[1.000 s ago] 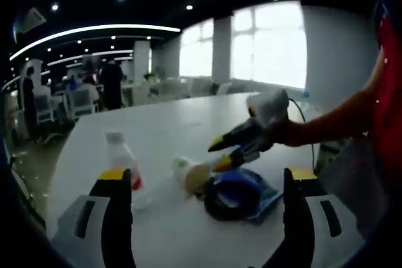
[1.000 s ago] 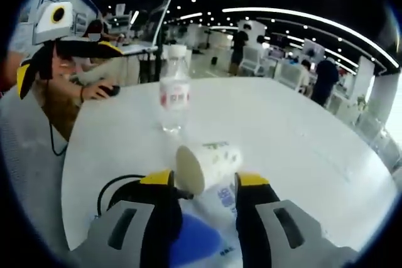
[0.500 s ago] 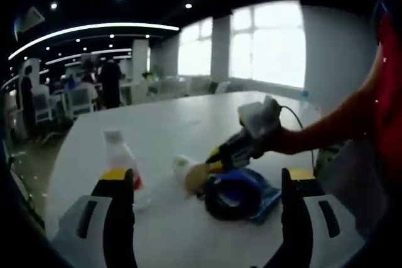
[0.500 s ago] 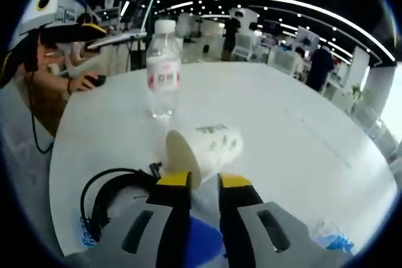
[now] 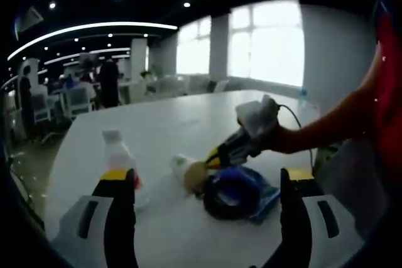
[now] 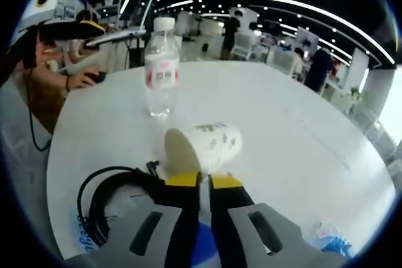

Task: Arrange the tabletop items into an orderly group along one side of the table until the central work area is clear of visible clutter.

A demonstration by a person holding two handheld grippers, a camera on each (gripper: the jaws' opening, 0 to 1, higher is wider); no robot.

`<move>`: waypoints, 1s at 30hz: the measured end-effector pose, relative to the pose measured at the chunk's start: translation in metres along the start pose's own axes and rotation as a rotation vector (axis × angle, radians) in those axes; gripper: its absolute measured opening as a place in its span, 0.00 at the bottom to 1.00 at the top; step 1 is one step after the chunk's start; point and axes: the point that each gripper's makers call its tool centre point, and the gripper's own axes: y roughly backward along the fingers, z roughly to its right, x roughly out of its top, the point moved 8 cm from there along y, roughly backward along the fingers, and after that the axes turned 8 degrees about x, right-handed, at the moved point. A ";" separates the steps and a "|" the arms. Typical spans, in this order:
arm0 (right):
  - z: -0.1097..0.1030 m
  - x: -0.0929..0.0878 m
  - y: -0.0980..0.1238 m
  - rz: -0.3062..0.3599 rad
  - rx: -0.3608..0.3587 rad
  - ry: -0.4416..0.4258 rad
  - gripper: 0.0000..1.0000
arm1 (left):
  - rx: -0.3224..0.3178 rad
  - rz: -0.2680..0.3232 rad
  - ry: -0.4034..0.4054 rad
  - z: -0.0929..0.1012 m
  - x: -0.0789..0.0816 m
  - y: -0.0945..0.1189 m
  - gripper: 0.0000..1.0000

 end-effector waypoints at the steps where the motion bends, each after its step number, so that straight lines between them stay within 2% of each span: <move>1: 0.000 0.000 0.000 0.001 0.000 0.002 0.04 | 0.000 -0.001 0.000 0.000 0.000 0.000 0.93; 14: 0.007 0.002 0.007 -0.001 -0.012 0.019 0.02 | -0.004 -0.005 -0.010 0.001 0.001 0.001 0.92; 23: 0.026 0.014 0.021 0.013 -0.035 0.016 0.02 | -0.008 -0.001 -0.020 0.004 0.003 0.001 0.92; 30: 0.035 0.025 0.034 0.030 -0.033 -0.051 0.01 | -0.013 0.000 -0.045 0.007 0.005 0.000 0.92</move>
